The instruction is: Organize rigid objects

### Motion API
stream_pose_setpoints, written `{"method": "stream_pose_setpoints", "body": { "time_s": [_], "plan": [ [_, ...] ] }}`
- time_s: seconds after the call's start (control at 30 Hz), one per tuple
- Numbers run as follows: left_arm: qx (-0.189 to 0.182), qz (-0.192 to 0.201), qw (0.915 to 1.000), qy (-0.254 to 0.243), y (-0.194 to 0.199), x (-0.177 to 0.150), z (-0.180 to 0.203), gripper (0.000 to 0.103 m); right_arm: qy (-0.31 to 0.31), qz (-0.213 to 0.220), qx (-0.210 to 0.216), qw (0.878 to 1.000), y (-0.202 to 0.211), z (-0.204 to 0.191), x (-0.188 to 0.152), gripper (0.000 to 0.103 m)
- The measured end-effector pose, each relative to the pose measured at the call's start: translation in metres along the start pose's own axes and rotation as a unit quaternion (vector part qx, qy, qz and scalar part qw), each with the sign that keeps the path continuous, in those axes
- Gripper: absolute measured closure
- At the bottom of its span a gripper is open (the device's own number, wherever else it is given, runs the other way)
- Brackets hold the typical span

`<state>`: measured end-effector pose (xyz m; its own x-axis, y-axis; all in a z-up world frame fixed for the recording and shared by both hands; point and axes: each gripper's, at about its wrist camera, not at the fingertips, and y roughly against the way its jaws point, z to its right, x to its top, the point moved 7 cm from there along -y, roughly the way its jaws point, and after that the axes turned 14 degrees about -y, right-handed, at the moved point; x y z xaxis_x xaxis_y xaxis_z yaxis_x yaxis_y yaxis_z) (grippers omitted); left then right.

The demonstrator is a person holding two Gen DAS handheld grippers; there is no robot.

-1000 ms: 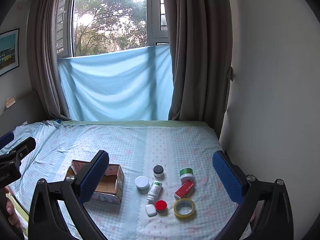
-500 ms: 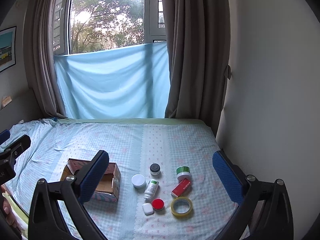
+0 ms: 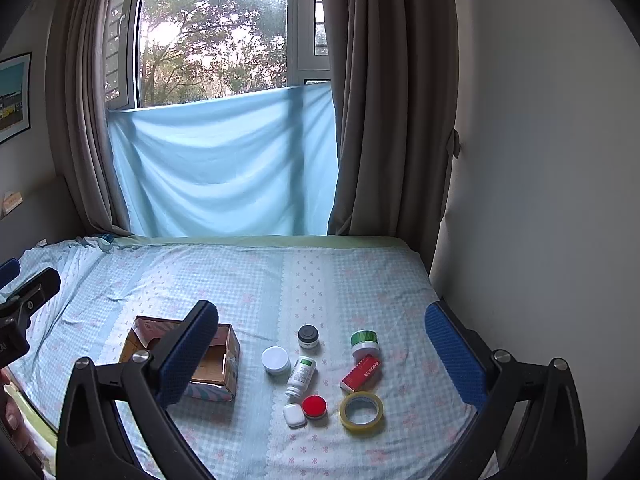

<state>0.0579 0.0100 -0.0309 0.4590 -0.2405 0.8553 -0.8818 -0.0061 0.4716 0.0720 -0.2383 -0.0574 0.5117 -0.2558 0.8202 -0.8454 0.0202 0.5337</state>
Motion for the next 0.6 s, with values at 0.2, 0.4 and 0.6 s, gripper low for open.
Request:
{"method": "stream_pose_setpoints", "body": {
  "time_s": [0.2,0.4,0.6],
  "plan": [
    [0.002,-0.001,1.0,0.001,0.0023,-0.0013,0.0004,0.0,0.0,-0.001,0.0,1.0,0.0,0.0002,-0.0003,0.0],
    [0.002,-0.003,1.0,0.002,0.0028,-0.0031,0.0005,0.0,0.002,0.001,-0.001,1.0,0.002,0.0008,-0.0019,0.0],
    [0.002,-0.002,1.0,-0.001,0.0029,-0.0028,0.0019,0.0,0.002,0.001,-0.002,1.0,0.0037,0.0005,-0.0025,0.0]
  ]
}}
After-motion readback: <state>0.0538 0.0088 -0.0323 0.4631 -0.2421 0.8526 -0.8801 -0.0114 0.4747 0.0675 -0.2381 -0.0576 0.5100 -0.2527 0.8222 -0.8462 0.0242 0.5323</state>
